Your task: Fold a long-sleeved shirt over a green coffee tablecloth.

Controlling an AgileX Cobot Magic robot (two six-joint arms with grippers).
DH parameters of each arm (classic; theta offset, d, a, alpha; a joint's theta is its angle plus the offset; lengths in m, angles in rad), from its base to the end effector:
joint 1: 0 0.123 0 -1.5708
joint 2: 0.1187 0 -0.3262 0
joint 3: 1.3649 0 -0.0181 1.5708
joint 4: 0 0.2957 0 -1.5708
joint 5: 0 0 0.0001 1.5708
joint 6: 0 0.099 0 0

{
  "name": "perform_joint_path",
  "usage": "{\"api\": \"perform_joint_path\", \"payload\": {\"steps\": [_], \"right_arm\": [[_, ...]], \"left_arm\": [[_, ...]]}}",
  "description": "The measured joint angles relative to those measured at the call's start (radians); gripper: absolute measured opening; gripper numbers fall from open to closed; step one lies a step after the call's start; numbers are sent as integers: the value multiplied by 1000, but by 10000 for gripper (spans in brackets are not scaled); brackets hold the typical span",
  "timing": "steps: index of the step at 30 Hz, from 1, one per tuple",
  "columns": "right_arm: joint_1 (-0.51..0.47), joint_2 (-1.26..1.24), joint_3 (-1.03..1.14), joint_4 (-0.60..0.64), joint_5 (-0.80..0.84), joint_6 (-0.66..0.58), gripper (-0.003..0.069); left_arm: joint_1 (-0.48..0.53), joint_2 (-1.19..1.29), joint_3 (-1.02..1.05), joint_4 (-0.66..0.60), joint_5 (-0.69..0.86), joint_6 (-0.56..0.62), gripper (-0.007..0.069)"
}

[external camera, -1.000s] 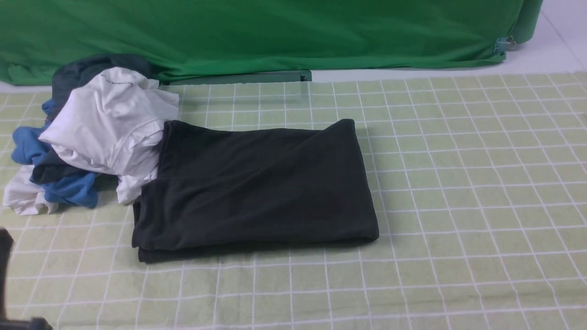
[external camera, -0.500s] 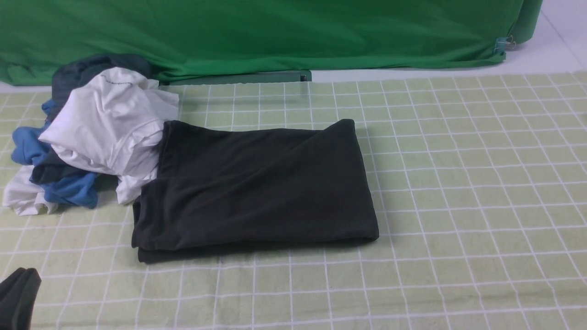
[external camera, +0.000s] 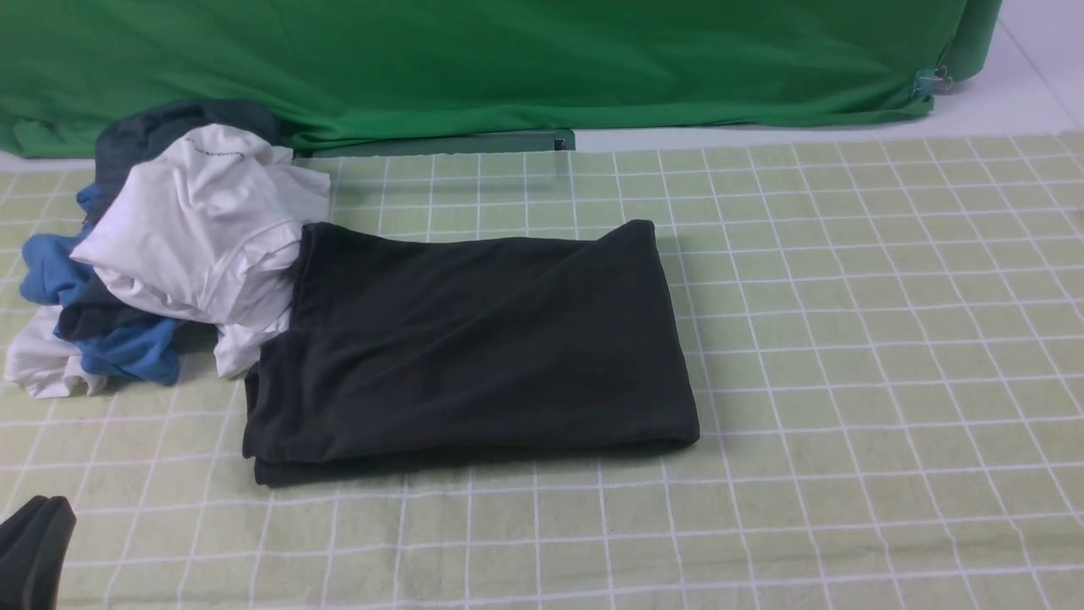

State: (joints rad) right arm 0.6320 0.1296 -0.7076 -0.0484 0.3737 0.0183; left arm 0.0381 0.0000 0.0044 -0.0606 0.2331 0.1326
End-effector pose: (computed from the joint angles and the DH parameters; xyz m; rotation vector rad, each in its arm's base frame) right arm 0.0011 -0.0013 0.4283 -0.4045 1.2308 0.5082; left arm 0.0672 0.0012 0.1892 0.0409 1.7207 0.0707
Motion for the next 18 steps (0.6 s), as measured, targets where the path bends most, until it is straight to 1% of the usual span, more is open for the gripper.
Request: {"api": "perform_joint_path", "payload": {"steps": [5,18], "right_arm": [[0,0,0,0,0,0,239],[0,0,0,0,2,0,239]], "left_arm": [[0,0,0,0,0,23,13],[0,0,0,1,0,27,13]]}}
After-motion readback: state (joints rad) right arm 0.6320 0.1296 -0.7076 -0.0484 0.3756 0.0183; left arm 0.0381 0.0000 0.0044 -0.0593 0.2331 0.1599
